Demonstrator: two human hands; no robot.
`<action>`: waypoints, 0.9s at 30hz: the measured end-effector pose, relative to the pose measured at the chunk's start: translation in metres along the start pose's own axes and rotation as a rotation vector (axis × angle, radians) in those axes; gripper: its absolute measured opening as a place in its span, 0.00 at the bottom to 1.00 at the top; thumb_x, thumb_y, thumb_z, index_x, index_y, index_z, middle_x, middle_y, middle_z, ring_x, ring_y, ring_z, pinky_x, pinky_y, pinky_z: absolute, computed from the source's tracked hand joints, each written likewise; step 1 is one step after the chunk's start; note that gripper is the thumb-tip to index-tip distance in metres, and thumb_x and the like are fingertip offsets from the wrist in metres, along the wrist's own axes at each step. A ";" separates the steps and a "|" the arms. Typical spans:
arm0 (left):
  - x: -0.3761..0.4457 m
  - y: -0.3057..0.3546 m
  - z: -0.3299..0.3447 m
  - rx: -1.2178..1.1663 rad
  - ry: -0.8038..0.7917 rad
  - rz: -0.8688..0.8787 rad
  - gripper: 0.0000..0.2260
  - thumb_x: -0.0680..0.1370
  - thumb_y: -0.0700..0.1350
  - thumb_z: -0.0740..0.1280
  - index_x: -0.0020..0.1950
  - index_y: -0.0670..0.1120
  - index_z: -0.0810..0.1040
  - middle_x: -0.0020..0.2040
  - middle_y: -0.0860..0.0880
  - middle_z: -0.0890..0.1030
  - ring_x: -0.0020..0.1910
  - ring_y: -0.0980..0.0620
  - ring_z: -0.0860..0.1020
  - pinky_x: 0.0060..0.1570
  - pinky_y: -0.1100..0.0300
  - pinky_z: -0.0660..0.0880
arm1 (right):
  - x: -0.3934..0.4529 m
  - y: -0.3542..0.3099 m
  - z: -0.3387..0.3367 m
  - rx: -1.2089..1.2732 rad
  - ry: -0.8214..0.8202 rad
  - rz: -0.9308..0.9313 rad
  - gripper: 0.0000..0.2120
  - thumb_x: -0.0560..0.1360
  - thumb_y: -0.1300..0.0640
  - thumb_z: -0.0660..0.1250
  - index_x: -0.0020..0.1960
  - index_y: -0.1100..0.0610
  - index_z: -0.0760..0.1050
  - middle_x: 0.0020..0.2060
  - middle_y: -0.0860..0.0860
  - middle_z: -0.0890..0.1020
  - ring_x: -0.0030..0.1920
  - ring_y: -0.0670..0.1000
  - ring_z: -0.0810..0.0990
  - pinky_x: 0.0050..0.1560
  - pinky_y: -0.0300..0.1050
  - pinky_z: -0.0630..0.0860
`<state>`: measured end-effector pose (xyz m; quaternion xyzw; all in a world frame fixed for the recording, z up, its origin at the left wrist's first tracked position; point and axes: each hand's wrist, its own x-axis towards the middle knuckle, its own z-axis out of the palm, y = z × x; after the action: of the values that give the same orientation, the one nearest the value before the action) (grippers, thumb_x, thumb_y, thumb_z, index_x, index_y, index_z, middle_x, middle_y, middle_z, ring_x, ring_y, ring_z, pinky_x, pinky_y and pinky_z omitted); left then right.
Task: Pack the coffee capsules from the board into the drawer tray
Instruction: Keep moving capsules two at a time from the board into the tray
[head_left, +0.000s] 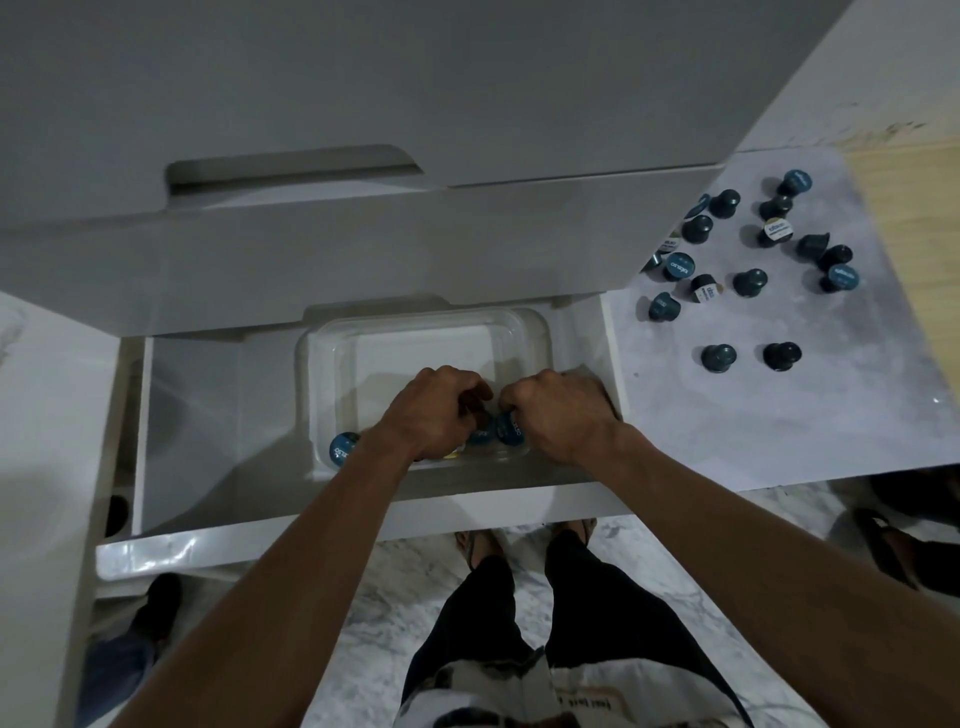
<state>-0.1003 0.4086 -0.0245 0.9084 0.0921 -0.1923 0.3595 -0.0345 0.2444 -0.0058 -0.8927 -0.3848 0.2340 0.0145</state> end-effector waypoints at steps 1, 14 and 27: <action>0.000 0.000 0.000 0.000 -0.003 -0.001 0.17 0.72 0.35 0.70 0.59 0.48 0.81 0.50 0.49 0.84 0.48 0.52 0.81 0.51 0.56 0.79 | 0.000 0.000 0.001 0.006 -0.005 -0.001 0.11 0.78 0.55 0.64 0.59 0.50 0.77 0.50 0.53 0.82 0.47 0.54 0.81 0.44 0.48 0.74; -0.006 0.001 -0.001 0.000 -0.021 -0.026 0.16 0.72 0.39 0.72 0.60 0.48 0.80 0.49 0.50 0.85 0.47 0.54 0.81 0.50 0.59 0.77 | -0.003 -0.001 0.000 0.019 -0.016 -0.021 0.12 0.77 0.56 0.63 0.60 0.50 0.77 0.50 0.53 0.82 0.47 0.55 0.81 0.44 0.49 0.74; -0.005 -0.002 0.001 -0.033 -0.037 -0.045 0.15 0.73 0.40 0.72 0.59 0.48 0.80 0.48 0.50 0.84 0.45 0.54 0.81 0.49 0.59 0.78 | -0.005 0.000 -0.001 0.053 -0.012 -0.009 0.14 0.76 0.57 0.65 0.61 0.49 0.76 0.50 0.53 0.82 0.48 0.55 0.81 0.46 0.50 0.77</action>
<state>-0.1060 0.4089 -0.0240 0.8964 0.1091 -0.2155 0.3717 -0.0367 0.2410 -0.0030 -0.8888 -0.3828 0.2492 0.0368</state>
